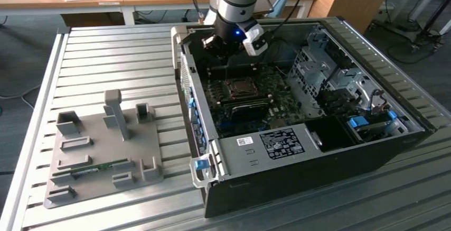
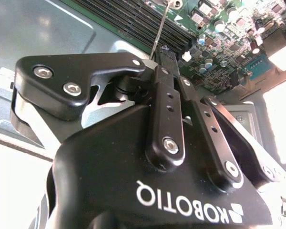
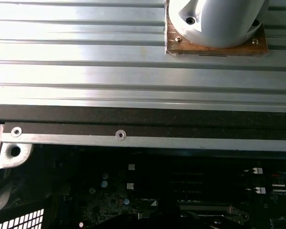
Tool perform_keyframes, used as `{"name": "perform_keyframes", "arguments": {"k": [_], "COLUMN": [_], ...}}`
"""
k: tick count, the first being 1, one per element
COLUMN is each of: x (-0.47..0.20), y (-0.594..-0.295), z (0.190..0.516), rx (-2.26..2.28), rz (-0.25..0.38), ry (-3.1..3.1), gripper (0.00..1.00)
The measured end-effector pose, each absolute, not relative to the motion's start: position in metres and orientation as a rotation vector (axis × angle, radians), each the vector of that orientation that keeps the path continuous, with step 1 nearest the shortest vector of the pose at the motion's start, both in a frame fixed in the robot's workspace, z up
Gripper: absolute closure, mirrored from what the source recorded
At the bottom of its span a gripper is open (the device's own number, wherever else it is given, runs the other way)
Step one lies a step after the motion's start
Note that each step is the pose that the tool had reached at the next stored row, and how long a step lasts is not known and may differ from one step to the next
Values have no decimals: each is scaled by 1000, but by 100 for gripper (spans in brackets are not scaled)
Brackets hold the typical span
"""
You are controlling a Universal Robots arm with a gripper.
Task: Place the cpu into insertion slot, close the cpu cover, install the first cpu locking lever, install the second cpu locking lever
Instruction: 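Install the first cpu locking lever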
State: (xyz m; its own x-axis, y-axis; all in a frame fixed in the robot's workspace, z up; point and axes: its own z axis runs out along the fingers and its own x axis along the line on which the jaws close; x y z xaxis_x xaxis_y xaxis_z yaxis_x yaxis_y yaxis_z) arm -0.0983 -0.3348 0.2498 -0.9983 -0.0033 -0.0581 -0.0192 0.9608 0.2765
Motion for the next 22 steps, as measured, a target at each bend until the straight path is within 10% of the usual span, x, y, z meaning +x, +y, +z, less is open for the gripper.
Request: {"name": "perform_keyframes", "arguments": {"k": [22], "x": [-91], "y": [-335], "z": [250], "rx": [-18], "rz": [431], "ry": [3054], "gripper": [89]}}
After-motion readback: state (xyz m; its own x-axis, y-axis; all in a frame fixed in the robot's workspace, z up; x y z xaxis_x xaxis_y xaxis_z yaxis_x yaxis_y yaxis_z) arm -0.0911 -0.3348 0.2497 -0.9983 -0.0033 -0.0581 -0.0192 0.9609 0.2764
